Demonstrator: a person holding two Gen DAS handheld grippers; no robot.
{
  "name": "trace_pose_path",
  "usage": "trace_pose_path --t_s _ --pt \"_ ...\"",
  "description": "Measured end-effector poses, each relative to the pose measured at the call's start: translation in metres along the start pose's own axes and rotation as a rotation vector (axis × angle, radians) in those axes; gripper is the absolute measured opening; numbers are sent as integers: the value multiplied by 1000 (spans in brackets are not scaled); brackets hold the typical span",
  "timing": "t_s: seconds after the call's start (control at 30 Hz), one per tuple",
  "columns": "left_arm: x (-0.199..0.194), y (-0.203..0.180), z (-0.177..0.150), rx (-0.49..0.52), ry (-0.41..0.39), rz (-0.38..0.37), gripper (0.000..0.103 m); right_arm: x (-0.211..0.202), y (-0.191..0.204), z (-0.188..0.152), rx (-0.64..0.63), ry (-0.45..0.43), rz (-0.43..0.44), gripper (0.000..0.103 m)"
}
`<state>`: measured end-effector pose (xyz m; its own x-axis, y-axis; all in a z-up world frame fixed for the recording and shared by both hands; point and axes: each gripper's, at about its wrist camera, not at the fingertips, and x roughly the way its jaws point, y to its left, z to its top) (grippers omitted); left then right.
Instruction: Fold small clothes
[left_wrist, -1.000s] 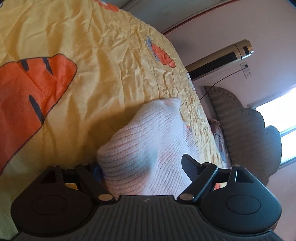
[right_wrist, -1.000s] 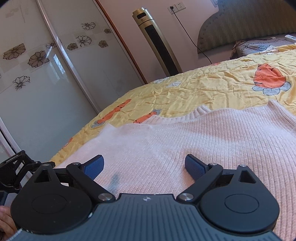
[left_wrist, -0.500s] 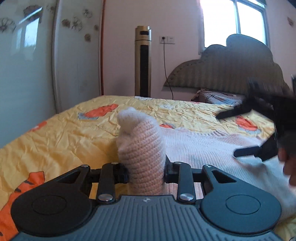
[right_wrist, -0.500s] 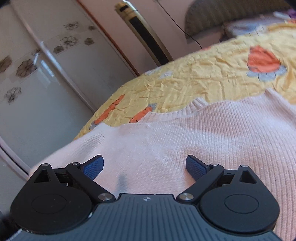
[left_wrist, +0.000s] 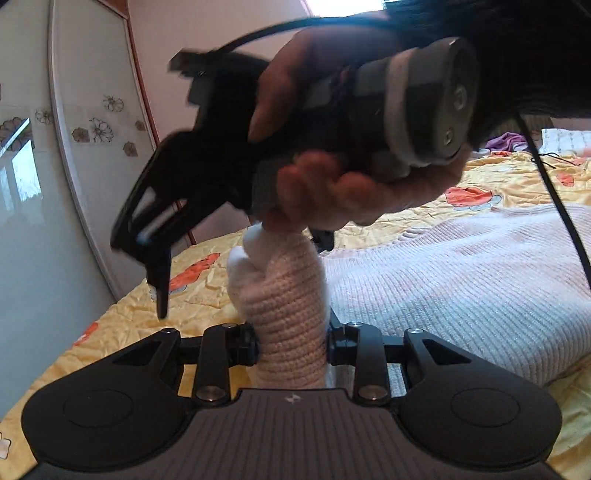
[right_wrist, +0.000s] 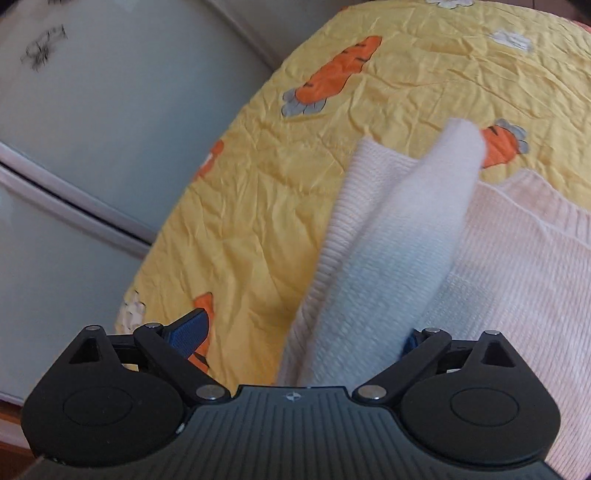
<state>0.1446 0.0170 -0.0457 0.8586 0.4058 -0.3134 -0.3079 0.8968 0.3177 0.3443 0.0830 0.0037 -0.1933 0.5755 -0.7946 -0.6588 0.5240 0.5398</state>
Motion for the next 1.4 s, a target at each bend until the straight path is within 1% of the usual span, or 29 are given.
trace_pose_path --t_s 0.07,0.1,0.13,0.17,0.2,0.27,0.33,0.4,0.47,0.53,0.63,0.7,0.77,0.83,0.87,0.9,0.93,0.97,1.03,1.07,1.13,1.17,1.2,1.27,1.33,1.4 --pt "4 4 0 -13 20 0 31 21 14 6 -94 62 -107 86" --pt "5 6 0 -19 25 5 31 30 17 5 -130 85 -165 73" --pt "5 8 0 -22 22 0 31 36 16 2 -162 93 -203 55" --pt "3 8 1 -15 13 -3 31 36 14 0 -187 84 -222 42" --pt "1 6 3 -6 2 -9 31 32 7 -1 -193 62 -219 32" --pt "-6 0 8 9 -20 -30 31 16 -14 -2 -145 21 -136 29" --pt "-13 -5 17 9 -52 -55 31 -4 -28 -6 -109 -22 -76 28" --pt "-24 -13 31 7 -89 -97 31 -27 -38 -11 -84 -69 -26 28" --pt "-32 -23 44 4 -115 -155 31 -56 -50 -20 -67 -117 23 28" --pt "-38 -40 54 19 -139 -221 31 -86 -64 -34 -64 -165 45 28" --pt "-43 -72 63 39 -142 -332 31 -128 -90 -59 -60 -220 32 28" --pt "-43 -97 62 59 -131 -396 31 -150 -113 -79 -41 -238 2 28" --pt "-45 -130 55 132 -116 -446 31 -166 -143 -104 5 -243 -23 28" --pt "-43 -151 45 192 -93 -476 31 -168 -177 -128 75 -234 -37 29" --pt "-43 -159 40 231 -94 -466 31 -167 -192 -138 114 -230 -34 29" --pt "-44 -167 36 265 -112 -448 32 -164 -207 -150 159 -237 -25 30" --pt "-45 -169 34 286 -124 -440 32 -162 -219 -160 200 -267 12 36" --pt "-46 -170 33 296 -127 -437 32 -163 -226 -168 237 -295 45 36" --pt "-49 -172 30 321 -133 -428 32 -162 -234 -171 303 -328 113 43" --pt "-52 -175 29 339 -140 -420 32 -164 -237 -171 328 -339 137 45" --pt "-53 -178 28 360 -144 -410 32 -169 -246 -168 375 -359 183 53" --pt "-55 -181 25 363 -143 -405 32 -171 -249 -165 388 -367 185 55" --pt "-55 -182 24 366 -143 -402 32 -176 -254 -161 402 -379 169 56" --pt "-56 -188 25 379 -146 -394 32 -179 -262 -152 410 -393 126 56" --pt "-57 -190 27 392 -150 -392 32 -179 -270 -141 435 -397 88 57" --pt "-58 -193 26 402 -151 -391 33 -174 -274 -127 427 -380 65 58"
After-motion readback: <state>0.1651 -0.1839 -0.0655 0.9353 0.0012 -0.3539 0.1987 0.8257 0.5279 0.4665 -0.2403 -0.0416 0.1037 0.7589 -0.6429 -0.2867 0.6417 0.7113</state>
